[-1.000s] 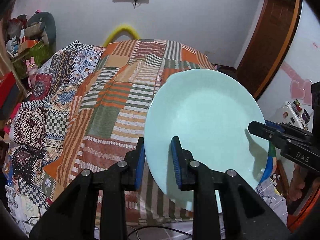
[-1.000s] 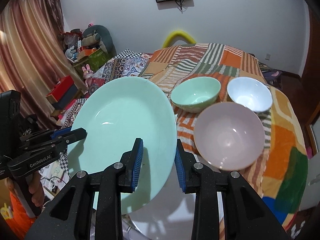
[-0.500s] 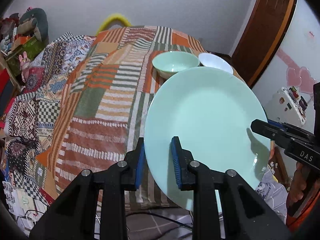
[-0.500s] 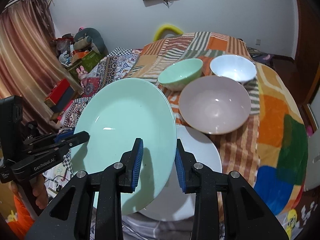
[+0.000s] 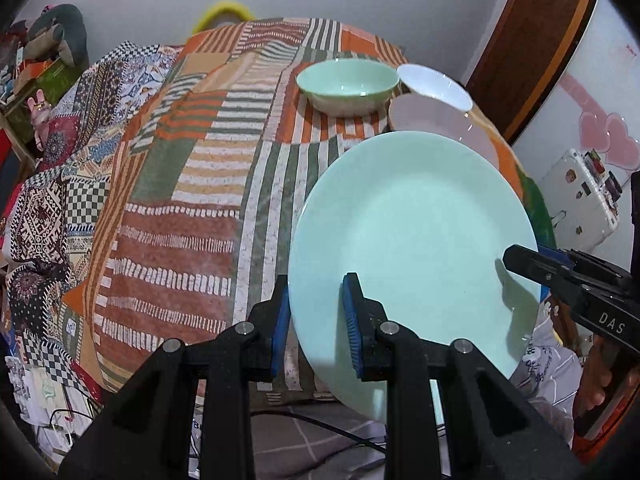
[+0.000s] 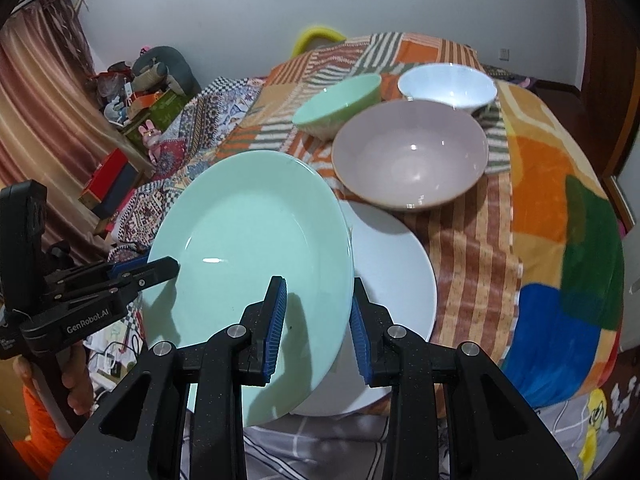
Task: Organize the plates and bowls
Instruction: 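Carry the mint-green plate with both tools and lower it onto the white plate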
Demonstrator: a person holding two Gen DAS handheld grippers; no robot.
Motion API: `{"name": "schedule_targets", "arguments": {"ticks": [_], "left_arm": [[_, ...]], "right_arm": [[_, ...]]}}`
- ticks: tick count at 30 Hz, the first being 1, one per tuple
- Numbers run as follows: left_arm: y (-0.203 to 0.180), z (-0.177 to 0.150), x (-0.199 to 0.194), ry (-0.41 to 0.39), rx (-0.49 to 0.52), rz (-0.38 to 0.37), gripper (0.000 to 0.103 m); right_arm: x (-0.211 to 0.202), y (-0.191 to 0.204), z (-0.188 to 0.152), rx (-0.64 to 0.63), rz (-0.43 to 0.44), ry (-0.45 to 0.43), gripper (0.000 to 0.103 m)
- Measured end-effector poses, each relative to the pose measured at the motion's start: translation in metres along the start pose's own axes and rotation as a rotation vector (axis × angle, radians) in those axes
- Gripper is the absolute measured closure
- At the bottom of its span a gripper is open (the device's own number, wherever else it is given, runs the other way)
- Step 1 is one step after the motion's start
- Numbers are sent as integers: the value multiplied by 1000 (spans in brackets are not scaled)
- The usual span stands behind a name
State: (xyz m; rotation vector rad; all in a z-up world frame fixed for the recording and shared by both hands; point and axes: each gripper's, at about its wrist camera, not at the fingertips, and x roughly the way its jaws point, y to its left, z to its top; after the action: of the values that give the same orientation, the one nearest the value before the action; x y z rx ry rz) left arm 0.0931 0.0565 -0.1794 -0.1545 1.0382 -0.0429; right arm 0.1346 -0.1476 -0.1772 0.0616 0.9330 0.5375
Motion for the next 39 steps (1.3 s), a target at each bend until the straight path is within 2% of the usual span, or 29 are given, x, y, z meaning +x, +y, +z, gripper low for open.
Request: {"name": "schedule_targets", "arguments": {"ticks": [16, 39], "left_arm": [[-9, -4, 45, 118, 21, 6, 79], [-14, 17, 82, 160, 34, -17, 78]], "right_arm": [[20, -24, -15, 77, 6, 87, 75], [26, -40, -7, 130, -17, 111, 74]]}}
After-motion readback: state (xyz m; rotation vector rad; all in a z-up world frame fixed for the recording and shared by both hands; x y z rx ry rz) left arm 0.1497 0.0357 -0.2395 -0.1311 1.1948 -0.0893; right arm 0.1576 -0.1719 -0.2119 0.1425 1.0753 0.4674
